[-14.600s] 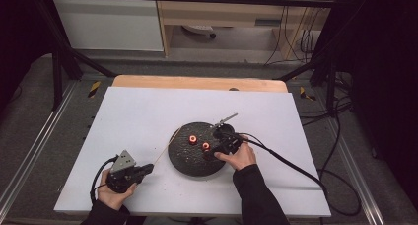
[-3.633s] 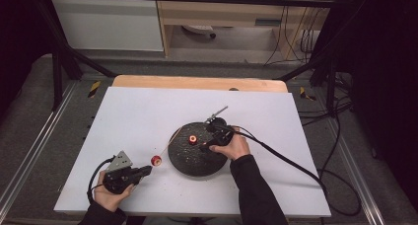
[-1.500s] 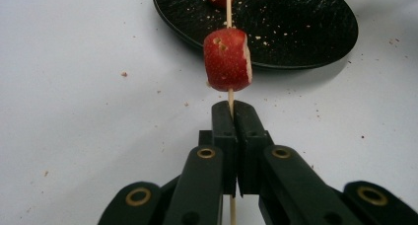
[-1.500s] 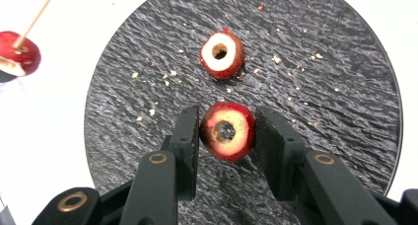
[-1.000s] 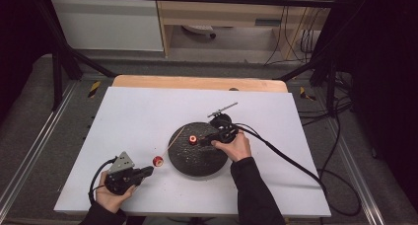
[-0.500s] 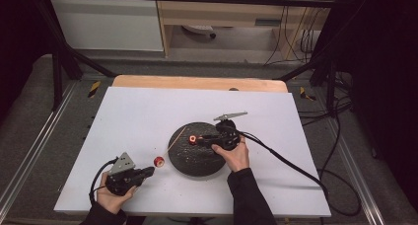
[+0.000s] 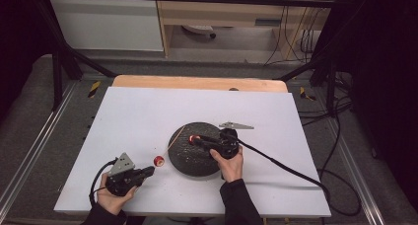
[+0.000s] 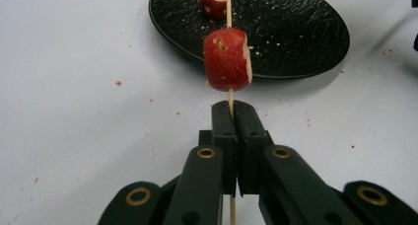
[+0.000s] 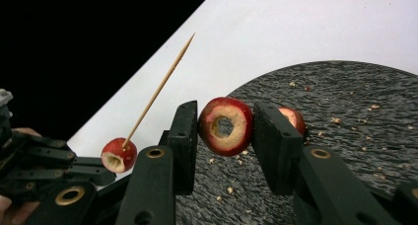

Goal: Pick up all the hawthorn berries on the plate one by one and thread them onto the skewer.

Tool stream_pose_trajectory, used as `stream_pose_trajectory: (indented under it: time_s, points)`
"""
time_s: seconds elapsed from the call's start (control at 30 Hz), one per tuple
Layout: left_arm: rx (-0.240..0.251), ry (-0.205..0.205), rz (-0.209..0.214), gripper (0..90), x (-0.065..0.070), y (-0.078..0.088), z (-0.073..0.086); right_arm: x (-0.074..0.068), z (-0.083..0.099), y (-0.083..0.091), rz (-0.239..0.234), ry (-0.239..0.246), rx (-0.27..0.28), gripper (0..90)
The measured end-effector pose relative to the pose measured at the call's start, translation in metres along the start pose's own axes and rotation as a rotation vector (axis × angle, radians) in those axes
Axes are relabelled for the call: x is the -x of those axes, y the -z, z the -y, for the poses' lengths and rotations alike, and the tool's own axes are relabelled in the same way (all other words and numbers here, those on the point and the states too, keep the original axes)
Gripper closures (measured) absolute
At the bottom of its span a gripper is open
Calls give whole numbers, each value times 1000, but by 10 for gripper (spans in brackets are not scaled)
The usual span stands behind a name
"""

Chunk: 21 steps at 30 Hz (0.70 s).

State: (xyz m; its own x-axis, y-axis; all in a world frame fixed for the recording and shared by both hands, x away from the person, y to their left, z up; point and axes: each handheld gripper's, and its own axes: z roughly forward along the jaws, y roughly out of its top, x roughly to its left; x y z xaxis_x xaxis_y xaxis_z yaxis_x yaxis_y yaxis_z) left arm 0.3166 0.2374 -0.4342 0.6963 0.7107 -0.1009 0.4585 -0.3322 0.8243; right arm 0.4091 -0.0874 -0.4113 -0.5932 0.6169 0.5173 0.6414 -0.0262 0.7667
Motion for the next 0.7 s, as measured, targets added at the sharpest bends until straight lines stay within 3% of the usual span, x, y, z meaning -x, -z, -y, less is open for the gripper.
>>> stream_pose_trajectory:
  time_s: [0.43,0.7]
  points:
    - [19,21,-11,881,6,-2,0,1,16,-4,-4,-68,151,640]
    - [31,44,-20,881,11,-5,-1,0,15,-3,-1,-74,259,640]
